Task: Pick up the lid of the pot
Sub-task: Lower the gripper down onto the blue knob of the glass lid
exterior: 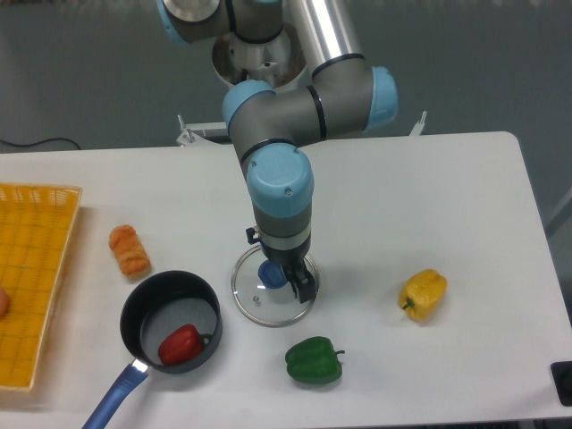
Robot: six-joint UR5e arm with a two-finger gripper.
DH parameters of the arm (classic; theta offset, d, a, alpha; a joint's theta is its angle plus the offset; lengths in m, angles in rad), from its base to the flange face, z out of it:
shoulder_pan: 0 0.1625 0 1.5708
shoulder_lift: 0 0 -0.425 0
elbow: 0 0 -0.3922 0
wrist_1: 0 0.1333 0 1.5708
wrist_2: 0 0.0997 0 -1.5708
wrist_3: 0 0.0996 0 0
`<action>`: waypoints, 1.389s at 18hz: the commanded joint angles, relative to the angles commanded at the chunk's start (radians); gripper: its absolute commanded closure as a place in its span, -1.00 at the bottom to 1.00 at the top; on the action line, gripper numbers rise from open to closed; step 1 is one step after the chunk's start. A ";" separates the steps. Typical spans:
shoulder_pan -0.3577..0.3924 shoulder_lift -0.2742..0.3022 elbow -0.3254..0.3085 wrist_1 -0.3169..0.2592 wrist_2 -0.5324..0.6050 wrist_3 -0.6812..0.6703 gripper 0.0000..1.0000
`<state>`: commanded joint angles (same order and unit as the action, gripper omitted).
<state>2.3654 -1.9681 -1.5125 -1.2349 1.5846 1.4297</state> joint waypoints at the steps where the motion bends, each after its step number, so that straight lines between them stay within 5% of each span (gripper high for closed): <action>1: 0.002 0.000 0.000 0.000 0.000 0.000 -1.00; 8: -0.002 0.009 -0.021 0.003 -0.009 -0.005 -1.00; 15: -0.012 0.040 -0.153 0.144 -0.008 -0.012 -1.00; 25: -0.049 0.003 -0.179 0.155 0.003 -0.018 -1.00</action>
<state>2.3163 -1.9650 -1.6919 -1.0799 1.5877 1.4113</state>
